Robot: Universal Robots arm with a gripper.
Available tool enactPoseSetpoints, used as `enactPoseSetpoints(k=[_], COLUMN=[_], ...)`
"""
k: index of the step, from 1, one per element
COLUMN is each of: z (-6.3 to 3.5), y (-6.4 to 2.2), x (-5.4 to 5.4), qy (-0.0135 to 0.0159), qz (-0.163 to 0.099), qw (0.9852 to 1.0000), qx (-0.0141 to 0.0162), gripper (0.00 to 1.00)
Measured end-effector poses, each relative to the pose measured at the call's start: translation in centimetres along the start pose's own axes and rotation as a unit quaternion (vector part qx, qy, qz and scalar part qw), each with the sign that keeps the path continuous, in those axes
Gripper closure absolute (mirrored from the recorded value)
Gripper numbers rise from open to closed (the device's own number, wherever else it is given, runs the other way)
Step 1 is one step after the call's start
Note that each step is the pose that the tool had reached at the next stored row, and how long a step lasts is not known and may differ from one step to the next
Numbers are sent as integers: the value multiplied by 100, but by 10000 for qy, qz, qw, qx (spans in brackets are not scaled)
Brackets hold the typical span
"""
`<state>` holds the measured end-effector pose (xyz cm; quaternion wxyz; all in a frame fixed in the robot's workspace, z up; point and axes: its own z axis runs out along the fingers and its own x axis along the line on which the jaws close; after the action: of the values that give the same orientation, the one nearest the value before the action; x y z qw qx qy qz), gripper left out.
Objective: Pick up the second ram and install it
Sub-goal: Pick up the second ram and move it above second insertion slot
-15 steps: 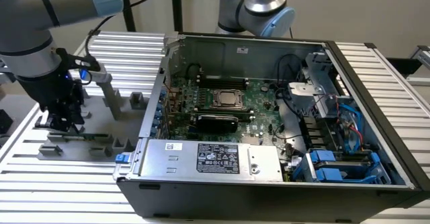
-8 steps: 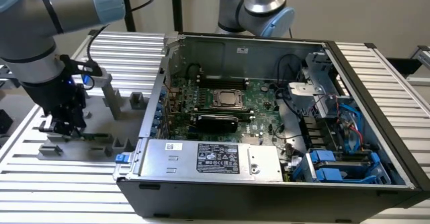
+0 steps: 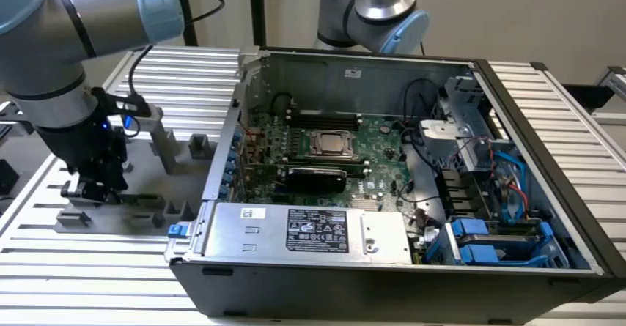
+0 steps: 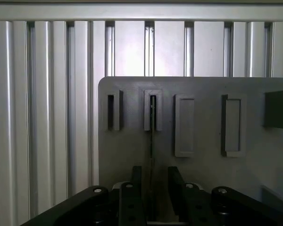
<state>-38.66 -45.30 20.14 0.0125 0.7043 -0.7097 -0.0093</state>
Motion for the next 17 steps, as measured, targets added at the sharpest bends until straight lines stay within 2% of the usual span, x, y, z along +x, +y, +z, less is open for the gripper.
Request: enactPoseSetpoints(k=[6,11,17], z=[2,13,18], y=[-2,-18,-40], x=[1,6,10], qy=[-1,-24,-26], qz=[0,-1,-1], qw=[10000,10000,10000], qx=[-1,0,-1], gripper=[0,0,0])
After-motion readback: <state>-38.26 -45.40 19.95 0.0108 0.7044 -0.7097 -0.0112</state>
